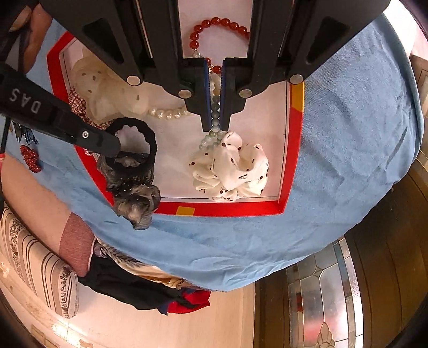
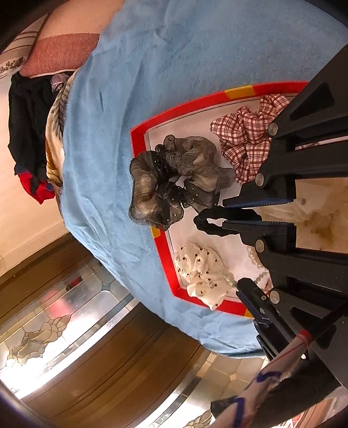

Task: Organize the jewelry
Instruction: 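Carry the green bracelet and black hair tie over the tray with both tools, then lower both held items into the tray with both tools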

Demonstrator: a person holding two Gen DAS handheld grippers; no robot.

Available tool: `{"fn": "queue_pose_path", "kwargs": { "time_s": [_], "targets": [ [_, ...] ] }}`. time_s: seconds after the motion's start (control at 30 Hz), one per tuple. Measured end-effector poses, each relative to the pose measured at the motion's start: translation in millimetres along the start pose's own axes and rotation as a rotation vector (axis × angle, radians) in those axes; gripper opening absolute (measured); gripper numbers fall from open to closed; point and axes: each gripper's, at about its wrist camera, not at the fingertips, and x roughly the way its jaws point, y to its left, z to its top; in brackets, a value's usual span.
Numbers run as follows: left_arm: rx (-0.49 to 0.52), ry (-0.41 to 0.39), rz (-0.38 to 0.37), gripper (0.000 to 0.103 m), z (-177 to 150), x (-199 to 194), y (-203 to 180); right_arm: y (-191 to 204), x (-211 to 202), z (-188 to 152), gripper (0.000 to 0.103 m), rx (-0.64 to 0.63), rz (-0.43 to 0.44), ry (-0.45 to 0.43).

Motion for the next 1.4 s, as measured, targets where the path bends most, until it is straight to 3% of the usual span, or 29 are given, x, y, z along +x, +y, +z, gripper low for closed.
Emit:
{"fn": "queue_pose_path", "kwargs": {
  "time_s": [1.4],
  "targets": [
    [-0.062, 0.027, 0.000, 0.007, 4.6, 17.2, 11.6, -2.8, 36.6, 6.1, 0.013, 0.001, -0.047, 0.051]
  ]
}}
